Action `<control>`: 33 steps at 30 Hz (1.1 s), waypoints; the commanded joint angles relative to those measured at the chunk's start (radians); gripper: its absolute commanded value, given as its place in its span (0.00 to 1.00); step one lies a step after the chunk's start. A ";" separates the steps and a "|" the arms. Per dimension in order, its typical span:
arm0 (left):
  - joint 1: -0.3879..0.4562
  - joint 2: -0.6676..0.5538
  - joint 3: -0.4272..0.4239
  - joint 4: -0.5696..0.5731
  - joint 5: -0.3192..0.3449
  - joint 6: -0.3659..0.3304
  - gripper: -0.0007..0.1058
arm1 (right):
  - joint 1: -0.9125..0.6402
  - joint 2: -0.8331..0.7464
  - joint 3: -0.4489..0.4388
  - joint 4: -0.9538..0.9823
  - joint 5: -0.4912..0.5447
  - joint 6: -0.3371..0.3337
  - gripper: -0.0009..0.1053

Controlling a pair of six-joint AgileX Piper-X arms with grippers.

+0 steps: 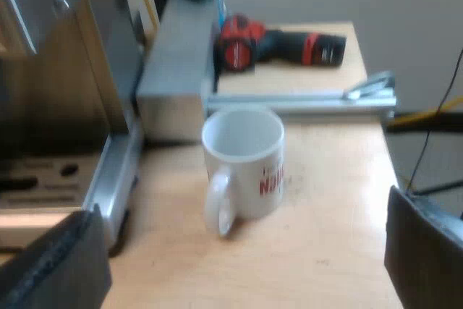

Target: Put the handle in the coffee machine

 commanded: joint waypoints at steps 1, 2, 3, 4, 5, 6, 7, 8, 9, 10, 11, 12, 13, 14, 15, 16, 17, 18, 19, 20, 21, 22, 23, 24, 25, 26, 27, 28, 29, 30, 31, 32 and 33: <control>0.000 -0.137 0.031 -0.015 -0.005 -0.015 0.65 | -0.004 -0.039 0.060 -0.049 -0.011 -0.005 0.76; 0.000 -0.137 0.056 -0.015 -0.005 -0.015 0.65 | -0.004 -0.039 0.084 -0.056 -0.011 -0.005 0.76; 0.000 -0.137 0.061 -0.015 -0.005 -0.015 0.65 | -0.004 -0.039 0.095 -0.058 -0.011 -0.005 0.76; 0.000 -0.137 0.075 -0.015 -0.005 -0.015 0.65 | -0.004 -0.039 0.112 -0.058 -0.011 -0.005 0.76; 0.000 -0.137 0.082 -0.015 -0.005 -0.015 0.65 | -0.004 -0.039 0.125 -0.058 -0.011 -0.005 0.76; 0.000 -0.137 0.095 -0.015 -0.005 -0.015 0.65 | -0.004 -0.039 0.141 -0.058 -0.011 -0.005 0.76; 0.000 -0.137 0.099 -0.015 -0.005 -0.015 0.65 | -0.004 -0.039 0.159 -0.058 -0.011 -0.005 0.76; 0.000 -0.137 0.099 -0.015 -0.005 -0.015 0.65 | -0.004 -0.039 0.175 -0.058 -0.011 -0.005 0.76; 0.000 -0.137 0.099 -0.015 -0.005 -0.015 0.65 | -0.004 -0.039 0.183 -0.058 -0.011 -0.005 0.76; 0.000 -0.137 0.112 -0.015 -0.005 -0.015 0.65 | -0.004 -0.039 0.195 -0.058 -0.011 -0.005 0.76; 0.000 -0.137 0.125 -0.015 -0.005 -0.015 0.65 | -0.004 -0.039 0.207 -0.058 -0.011 -0.005 0.76; 0.000 -0.137 0.138 -0.015 -0.005 -0.015 0.65 | -0.004 -0.039 0.216 -0.058 -0.011 -0.005 0.76; 0.000 -0.137 0.144 -0.015 -0.005 -0.015 0.65 | -0.004 -0.039 0.226 -0.058 -0.011 -0.005 0.76; 0.000 -0.135 0.153 -0.015 -0.005 -0.015 0.65 | -0.004 -0.039 0.228 -0.058 -0.011 -0.005 0.76; 0.000 -0.135 0.162 -0.023 -0.005 -0.015 0.65 | -0.004 -0.039 0.236 -0.058 -0.011 -0.005 0.76; 0.000 -0.135 0.166 -0.031 -0.005 -0.015 0.65 | -0.004 -0.039 0.244 -0.058 -0.011 -0.005 0.76; 0.000 -0.135 0.166 -0.033 -0.005 -0.015 0.65 | -0.004 -0.039 0.251 -0.058 -0.011 -0.005 0.76; 0.000 -0.135 0.166 -0.033 -0.005 -0.015 0.65 | -0.004 -0.039 0.254 -0.058 -0.011 -0.005 0.76; 0.000 -0.135 0.166 -0.033 -0.005 -0.015 0.65 | -0.004 -0.039 0.262 -0.058 -0.011 -0.005 0.76; 0.000 -0.135 0.166 -0.033 -0.005 -0.015 0.65 | -0.004 -0.039 0.274 -0.058 -0.011 -0.005 0.76; 0.000 -0.135 0.166 -0.033 -0.005 -0.015 0.65 | -0.004 -0.039 0.274 -0.058 -0.011 -0.005 0.76; 0.000 -0.135 0.166 -0.033 -0.005 -0.015 0.65 | -0.004 -0.039 0.276 -0.058 -0.011 -0.005 0.76; 0.000 -0.135 0.166 -0.033 -0.005 -0.015 0.65 | -0.004 -0.039 0.278 -0.058 -0.011 -0.005 0.76; 0.000 -0.135 0.166 -0.033 -0.005 -0.015 0.65 | -0.004 -0.039 0.311 -0.056 -0.011 -0.005 0.76; 0.000 -0.135 0.166 -0.033 -0.005 -0.015 0.65 | -0.004 -0.039 0.320 -0.071 -0.011 -0.005 0.76; 0.000 -0.135 0.166 -0.033 -0.005 -0.015 0.65 | -0.004 -0.039 0.323 -0.074 -0.011 -0.005 0.76; 0.000 -0.135 0.166 -0.033 -0.005 -0.015 0.65 | -0.004 -0.039 0.323 -0.074 -0.011 -0.005 0.76; 0.000 -0.135 0.166 -0.033 -0.005 -0.015 0.65 | -0.004 -0.039 0.322 -0.074 -0.011 -0.005 0.76; 0.000 -0.135 0.166 -0.033 -0.005 -0.015 0.65 | -0.004 -0.039 0.322 -0.074 -0.011 -0.005 0.76; 0.000 -0.135 0.166 -0.033 -0.005 -0.015 0.65 | -0.004 -0.039 0.322 -0.074 -0.011 -0.005 0.76; 0.000 -0.135 0.166 -0.033 -0.005 -0.015 0.65 | -0.004 -0.039 0.322 -0.074 -0.008 -0.005 0.76; 0.000 -0.135 0.166 -0.033 -0.005 -0.015 0.65 | -0.004 -0.039 0.322 -0.074 -0.008 -0.005 0.76; 0.000 -0.135 0.166 -0.033 -0.005 -0.015 0.65 | -0.004 -0.039 0.322 -0.074 -0.008 -0.005 0.76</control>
